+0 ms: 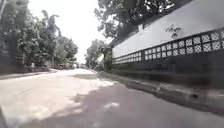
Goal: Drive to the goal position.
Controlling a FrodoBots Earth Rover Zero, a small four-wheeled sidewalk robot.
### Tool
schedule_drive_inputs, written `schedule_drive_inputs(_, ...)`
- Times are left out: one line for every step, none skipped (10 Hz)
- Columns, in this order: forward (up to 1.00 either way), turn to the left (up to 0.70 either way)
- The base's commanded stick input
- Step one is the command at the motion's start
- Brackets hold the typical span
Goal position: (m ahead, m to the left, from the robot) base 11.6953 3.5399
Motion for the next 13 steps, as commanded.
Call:
schedule_drive_inputs(0.5, -0.2)
schedule_drive_inputs(0.5, -0.2)
schedule_drive_inputs(0.5, -0.2)
schedule_drive_inputs(0.5, -0.2)
schedule_drive_inputs(0.5, -0.2)
schedule_drive_inputs(0.5, -0.2)
schedule_drive_inputs(0.5, -0.2)
schedule_drive_inputs(0.5, -0.2)
schedule_drive_inputs(0.5, -0.2)
schedule_drive_inputs(0.5, -0.2)
schedule_drive_inputs(0.5, -0.2)
schedule_drive_inputs(0.5, -0.2)
schedule_drive_inputs(0.5, -0.2)
